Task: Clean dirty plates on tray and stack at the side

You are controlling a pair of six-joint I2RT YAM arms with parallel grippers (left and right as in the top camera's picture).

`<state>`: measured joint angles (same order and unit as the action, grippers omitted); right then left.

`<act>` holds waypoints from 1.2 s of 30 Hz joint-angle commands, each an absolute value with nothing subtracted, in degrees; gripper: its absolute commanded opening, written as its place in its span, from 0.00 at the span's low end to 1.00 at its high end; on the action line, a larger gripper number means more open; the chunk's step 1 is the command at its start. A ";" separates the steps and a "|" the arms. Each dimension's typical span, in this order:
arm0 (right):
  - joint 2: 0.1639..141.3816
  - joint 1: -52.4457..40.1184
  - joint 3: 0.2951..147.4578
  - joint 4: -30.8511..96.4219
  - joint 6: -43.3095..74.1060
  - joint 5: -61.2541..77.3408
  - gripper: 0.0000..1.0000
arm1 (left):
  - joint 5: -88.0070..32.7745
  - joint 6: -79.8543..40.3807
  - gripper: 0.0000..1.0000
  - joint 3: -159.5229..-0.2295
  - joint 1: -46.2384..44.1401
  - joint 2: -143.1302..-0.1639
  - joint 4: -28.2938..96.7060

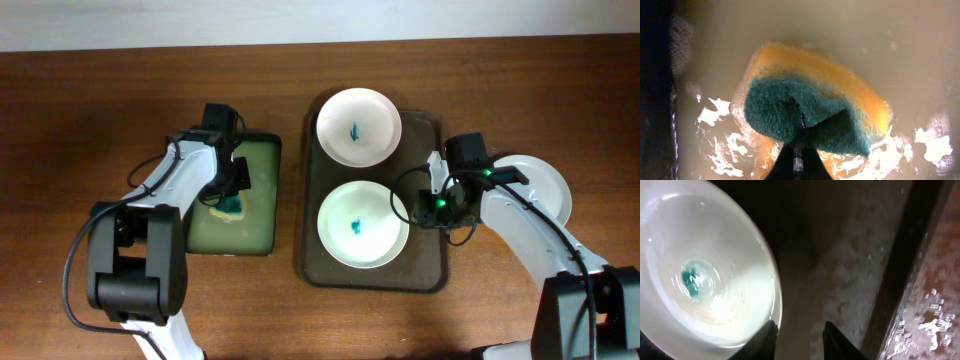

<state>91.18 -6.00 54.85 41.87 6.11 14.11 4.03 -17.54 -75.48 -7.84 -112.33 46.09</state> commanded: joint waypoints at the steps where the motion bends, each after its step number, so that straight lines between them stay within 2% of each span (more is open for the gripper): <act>1: 90.74 -6.31 54.63 40.88 6.42 14.85 0.25 | -4.23 -13.10 0.00 -83.74 -8.16 -108.20 52.38; 4: 94.80 -9.52 54.63 39.57 6.39 15.05 0.35 | -6.48 -10.98 0.00 -88.58 -10.68 -103.07 56.16; 9: 100.62 -12.78 54.63 35.44 6.44 14.35 0.34 | -9.74 -11.29 0.00 -88.55 -17.58 -101.56 59.00; 10: 101.97 -12.67 54.63 34.59 6.57 13.61 0.25 | -9.67 -12.43 0.00 -88.53 -18.76 -101.56 58.81; 11: 103.26 -12.69 54.63 34.17 9.26 11.14 0.08 | -9.69 -14.72 0.00 -88.53 -20.45 -101.91 58.24; 12: 103.42 -12.69 54.63 34.20 11.05 10.04 0.04 | -9.74 -16.21 0.00 -88.53 -21.54 -102.39 57.91; 16: 103.39 -12.62 54.63 33.21 19.64 6.83 0.04 | -18.74 -17.45 0.00 -88.49 -26.26 -109.43 54.19; 24: 103.39 -12.64 54.63 33.30 19.64 7.03 0.04 | -20.86 -24.58 0.00 -88.49 -38.79 -126.43 44.07; 25: 103.39 -12.64 54.63 33.30 19.64 7.03 0.04 | -24.01 -24.82 0.00 -88.49 -39.75 -127.63 41.80; 34: 103.39 -12.64 54.63 33.15 19.90 7.05 0.04 | -47.40 -16.51 0.00 -88.60 -39.83 -127.83 34.02; 35: 103.39 -12.64 54.63 33.19 20.05 7.09 0.04 | -44.12 -16.64 0.00 -88.60 -39.86 -127.83 34.85; 36: 103.39 -12.64 54.63 33.36 20.05 7.25 0.04 | -33.93 -17.41 0.00 -88.60 -39.29 -127.83 37.93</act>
